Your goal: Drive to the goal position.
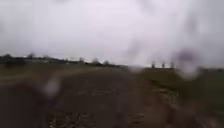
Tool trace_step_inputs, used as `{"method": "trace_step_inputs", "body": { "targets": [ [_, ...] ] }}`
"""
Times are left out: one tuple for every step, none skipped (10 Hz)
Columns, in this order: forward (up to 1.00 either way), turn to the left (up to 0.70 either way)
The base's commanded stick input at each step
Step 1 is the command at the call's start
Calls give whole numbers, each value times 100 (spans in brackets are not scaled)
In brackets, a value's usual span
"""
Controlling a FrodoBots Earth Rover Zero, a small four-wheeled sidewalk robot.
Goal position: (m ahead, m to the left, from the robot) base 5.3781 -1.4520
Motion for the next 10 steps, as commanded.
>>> {"method": "trace_step_inputs", "body": {
  "targets": [
    [100, 5],
    [100, 19],
    [100, 34],
    [100, 40],
    [100, 40],
    [100, 40],
    [100, 40],
    [100, 24],
    [100, 7],
    [100, 0]
  ]
}}
